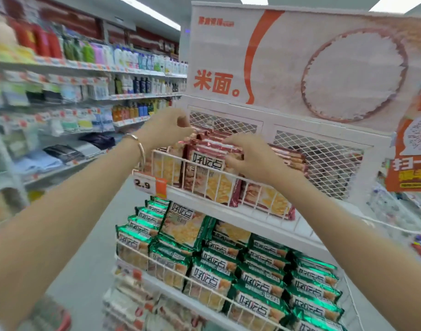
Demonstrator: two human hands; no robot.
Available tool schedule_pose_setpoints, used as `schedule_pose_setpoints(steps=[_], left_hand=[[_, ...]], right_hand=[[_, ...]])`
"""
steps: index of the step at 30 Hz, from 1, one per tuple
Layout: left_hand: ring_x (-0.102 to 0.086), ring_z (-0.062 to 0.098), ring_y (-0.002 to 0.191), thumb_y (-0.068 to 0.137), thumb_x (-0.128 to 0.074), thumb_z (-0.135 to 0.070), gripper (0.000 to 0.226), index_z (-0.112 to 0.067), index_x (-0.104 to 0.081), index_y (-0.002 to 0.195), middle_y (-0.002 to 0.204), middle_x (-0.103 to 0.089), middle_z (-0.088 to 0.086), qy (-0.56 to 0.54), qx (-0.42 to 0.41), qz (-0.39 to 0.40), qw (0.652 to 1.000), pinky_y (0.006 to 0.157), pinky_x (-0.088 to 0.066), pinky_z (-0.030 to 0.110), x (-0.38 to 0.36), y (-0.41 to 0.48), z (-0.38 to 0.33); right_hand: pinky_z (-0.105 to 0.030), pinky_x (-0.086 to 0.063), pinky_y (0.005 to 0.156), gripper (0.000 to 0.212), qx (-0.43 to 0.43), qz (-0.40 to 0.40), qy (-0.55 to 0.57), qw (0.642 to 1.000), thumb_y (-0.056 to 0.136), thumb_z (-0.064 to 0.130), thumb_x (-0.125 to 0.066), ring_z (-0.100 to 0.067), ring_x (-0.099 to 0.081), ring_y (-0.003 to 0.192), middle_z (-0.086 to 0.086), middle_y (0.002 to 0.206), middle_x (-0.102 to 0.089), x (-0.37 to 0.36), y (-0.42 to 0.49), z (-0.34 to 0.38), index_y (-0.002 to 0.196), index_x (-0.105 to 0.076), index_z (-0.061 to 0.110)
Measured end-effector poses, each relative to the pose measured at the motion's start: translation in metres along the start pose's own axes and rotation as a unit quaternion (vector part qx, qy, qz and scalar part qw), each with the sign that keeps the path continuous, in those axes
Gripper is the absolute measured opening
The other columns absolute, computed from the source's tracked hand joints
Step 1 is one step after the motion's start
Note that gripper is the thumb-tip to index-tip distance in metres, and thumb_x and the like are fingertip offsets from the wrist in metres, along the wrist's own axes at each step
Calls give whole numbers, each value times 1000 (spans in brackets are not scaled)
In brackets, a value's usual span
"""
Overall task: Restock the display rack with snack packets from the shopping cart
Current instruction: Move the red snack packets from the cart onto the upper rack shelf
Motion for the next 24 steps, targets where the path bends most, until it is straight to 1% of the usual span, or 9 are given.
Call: schedule_pose_setpoints(steps=[3, 5, 8, 12, 15, 17, 20, 22, 24], left_hand=[[-60, 14, 75, 93, -65, -27, 17, -13, -70, 85, 84, -65, -2, 14, 49, -14, 999, 70, -50, 32, 33, -33, 65], [-60, 17, 74, 92, -66, -23, 15, -11, -71, 84, 83, -67, 1, 37, 96, -11, 995, 67, -49, 32, 53, -68, 127], [-63, 21, 79, 88, -65, -15, 11, -9, -73, 85, 84, -70, 3, 61, 174, -3, 983, 66, -47, 29, 72, -130, 209], [-61, 19, 81, 90, -64, -14, 14, -5, -75, 92, 94, -71, 7, 92, 277, 53, 955, 70, -45, 24, 85, -228, 306], [-63, 23, 73, 91, -61, -13, 14, -11, -70, 81, 79, -62, 6, 97, 346, 99, 928, 62, -43, 21, 82, -294, 367], [-60, 24, 75, 90, -60, -12, 14, -11, -69, 79, 77, -57, 8, 71, 385, 125, 912, 66, -43, 27, 73, -332, 401], [-62, 18, 88, 94, -61, -14, 17, -7, -77, 92, 91, -60, -1, 26, 435, 120, 892, 78, -53, 31, 60, -374, 439], [-60, 14, 76, 96, -59, -14, 18, -7, -75, 90, 83, -60, -6, 1, 475, 114, 872, 72, -51, 30, 48, -397, 461], [-52, 19, 60, 96, -56, -12, 19, -13, -70, 82, 70, -56, 1, -13, 507, 120, 854, 62, -44, 29, 36, -418, 480]], right_hand=[[-34, -46, 99, 29, 51, -3, 21, 998, 93, 20, -62, -21, -63, 108, -5, 117, -71, -38, 33, 64, 119, -70, 11], [-33, -47, 94, 28, 74, 22, 39, 996, 92, 17, -61, -24, -63, 103, -8, 112, -72, -70, 50, 111, 116, -71, 9], [-34, -44, 100, 31, 100, 79, 70, 989, 97, 21, -58, -23, -60, 115, -6, 123, -68, -128, 65, 182, 123, -68, 9], [-32, -40, 105, 34, 119, 198, 107, 967, 99, 26, -55, -22, -56, 124, -4, 134, -63, -222, 69, 271, 129, -64, 12], [-33, -41, 105, 33, 118, 283, 129, 943, 98, 24, -57, -23, -58, 122, -6, 132, -65, -296, 62, 330, 128, -65, 12], [-33, -43, 104, 33, 112, 329, 144, 926, 97, 23, -57, -23, -59, 121, -5, 130, -65, -339, 53, 363, 127, -65, 12], [-37, -46, 103, 32, 103, 389, 153, 903, 97, 21, -57, -25, -60, 119, -6, 128, -66, -395, 39, 396, 126, -65, 11], [-42, -48, 103, 31, 95, 428, 152, 886, 96, 18, -56, -27, -60, 117, -9, 126, -67, -428, 32, 410, 124, -66, 8], [-45, -50, 100, 30, 93, 461, 148, 870, 95, 16, -54, -30, -62, 114, -12, 121, -68, -459, 29, 420, 119, -66, 4]])
Point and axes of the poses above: each hand's wrist, its own y-axis towards the middle knuckle, its own x-axis out of the back of the hand, z = x × y, the point moved 2 cm from there along y, towards the middle knuckle
